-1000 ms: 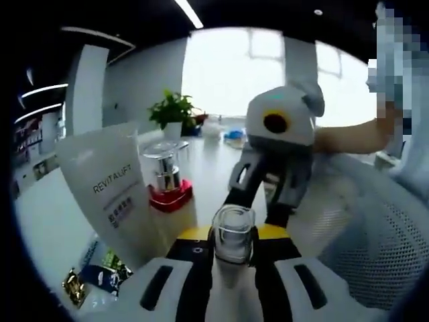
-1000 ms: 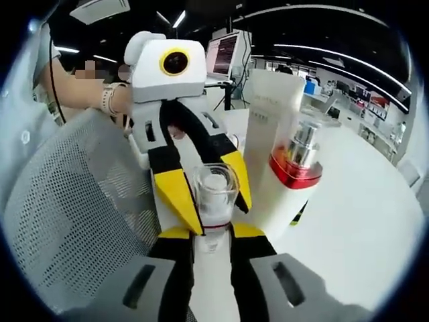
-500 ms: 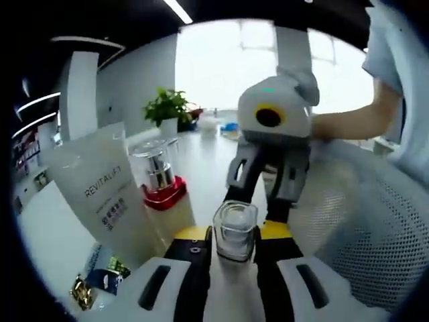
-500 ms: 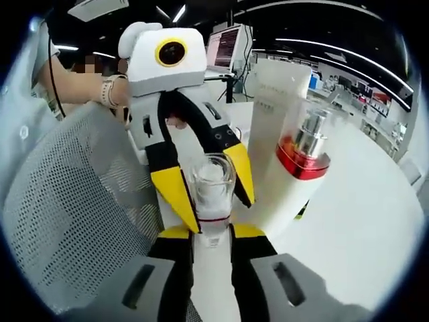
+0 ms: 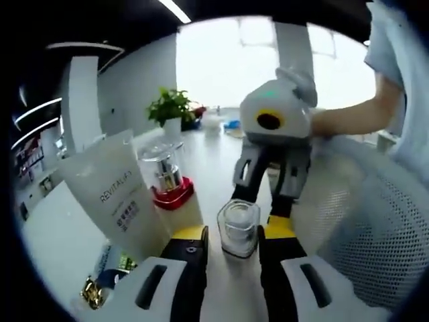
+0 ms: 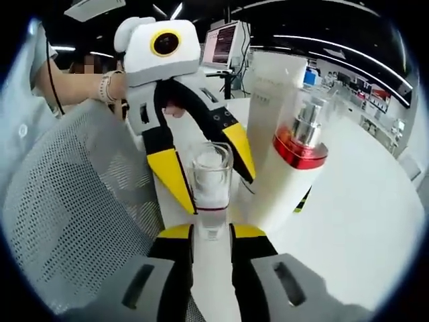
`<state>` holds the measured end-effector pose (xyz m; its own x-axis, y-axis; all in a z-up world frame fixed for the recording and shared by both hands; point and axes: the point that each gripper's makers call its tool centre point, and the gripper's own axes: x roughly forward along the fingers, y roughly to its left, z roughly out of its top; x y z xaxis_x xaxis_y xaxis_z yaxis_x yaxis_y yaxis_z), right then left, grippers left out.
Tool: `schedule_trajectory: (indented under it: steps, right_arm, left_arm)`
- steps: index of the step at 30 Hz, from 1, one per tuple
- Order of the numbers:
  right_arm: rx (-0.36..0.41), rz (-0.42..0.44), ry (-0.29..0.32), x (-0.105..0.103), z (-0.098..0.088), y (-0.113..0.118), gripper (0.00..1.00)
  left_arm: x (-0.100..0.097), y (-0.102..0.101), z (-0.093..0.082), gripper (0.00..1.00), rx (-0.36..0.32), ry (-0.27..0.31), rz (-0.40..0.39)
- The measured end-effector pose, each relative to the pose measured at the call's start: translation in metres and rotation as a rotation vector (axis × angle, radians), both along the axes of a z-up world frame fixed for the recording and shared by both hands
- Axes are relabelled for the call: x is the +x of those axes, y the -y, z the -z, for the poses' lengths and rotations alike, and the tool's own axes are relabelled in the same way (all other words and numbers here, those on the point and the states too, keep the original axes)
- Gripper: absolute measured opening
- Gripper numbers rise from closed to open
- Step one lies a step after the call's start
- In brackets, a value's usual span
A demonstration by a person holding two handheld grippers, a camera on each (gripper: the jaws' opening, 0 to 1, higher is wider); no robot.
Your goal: Arrange the skincare products in the storage area until every visible bottle or jar stands upright without overlapping.
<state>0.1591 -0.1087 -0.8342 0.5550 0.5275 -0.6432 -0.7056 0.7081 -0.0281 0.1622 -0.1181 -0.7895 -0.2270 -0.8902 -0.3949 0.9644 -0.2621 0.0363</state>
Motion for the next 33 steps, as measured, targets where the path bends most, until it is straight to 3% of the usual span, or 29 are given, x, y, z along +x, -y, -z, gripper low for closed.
schedule_trajectory:
  steps: [3,10,18,25,33]
  right_arm:
    - [-0.02,-0.006,-0.009,-0.003,0.003,0.001,0.21]
    - [-0.061,-0.03,-0.034,-0.008,0.005,0.002,0.21]
    - [-0.13,-0.021,-0.081,-0.013,0.013,0.005,0.22]
    - [-0.161,0.026,-0.12,-0.015,0.019,0.006,0.22]
    - [-0.145,0.071,-0.144,-0.014,0.019,0.008,0.22]
  left_arm:
    - [-0.001,-0.001,0.002,0.26,0.011,0.01,0.007]
    - [-0.009,-0.01,0.018,0.28,0.107,0.039,0.053]
    - [0.001,-0.018,0.037,0.29,0.207,0.097,0.035]
    - [0.004,-0.021,0.043,0.27,0.243,0.082,0.024]
    - [0.005,-0.024,0.05,0.25,0.274,0.082,0.017]
